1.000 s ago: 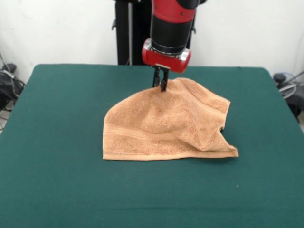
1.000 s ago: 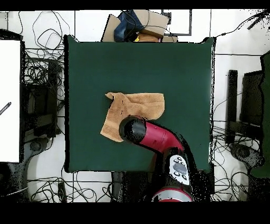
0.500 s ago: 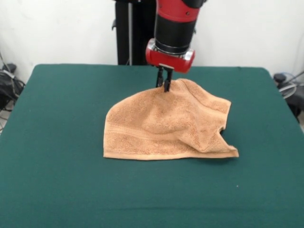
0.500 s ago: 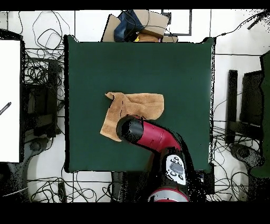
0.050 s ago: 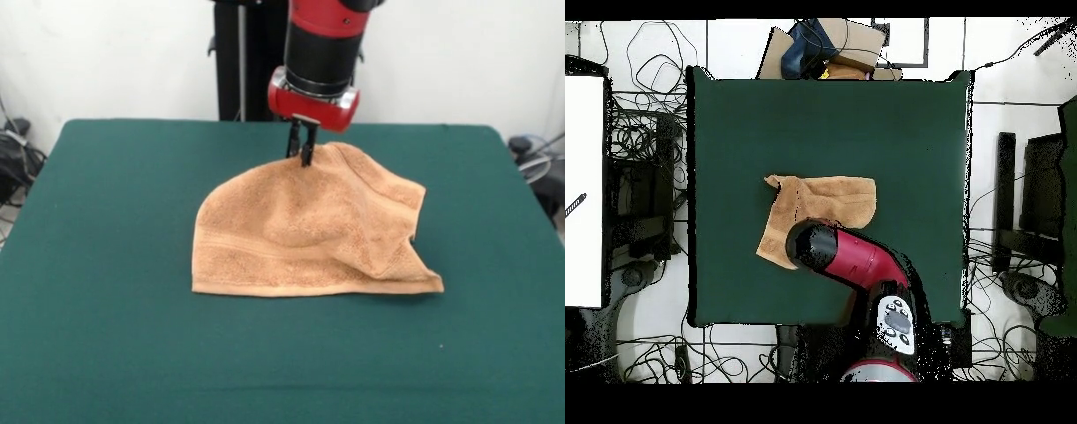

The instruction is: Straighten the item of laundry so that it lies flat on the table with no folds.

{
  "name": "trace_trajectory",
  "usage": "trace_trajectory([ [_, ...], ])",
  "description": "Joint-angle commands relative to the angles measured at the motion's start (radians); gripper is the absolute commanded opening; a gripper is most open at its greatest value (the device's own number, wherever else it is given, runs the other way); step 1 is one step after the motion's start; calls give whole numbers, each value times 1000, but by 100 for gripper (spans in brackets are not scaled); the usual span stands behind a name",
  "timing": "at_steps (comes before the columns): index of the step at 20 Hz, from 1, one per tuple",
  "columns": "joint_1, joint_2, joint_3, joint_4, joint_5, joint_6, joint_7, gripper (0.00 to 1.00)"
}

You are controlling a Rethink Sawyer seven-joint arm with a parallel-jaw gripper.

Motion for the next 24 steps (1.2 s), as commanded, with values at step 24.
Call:
trace_trajectory([
  [24, 91, -69, -37, -43, 107, 180, 240, 0],
])
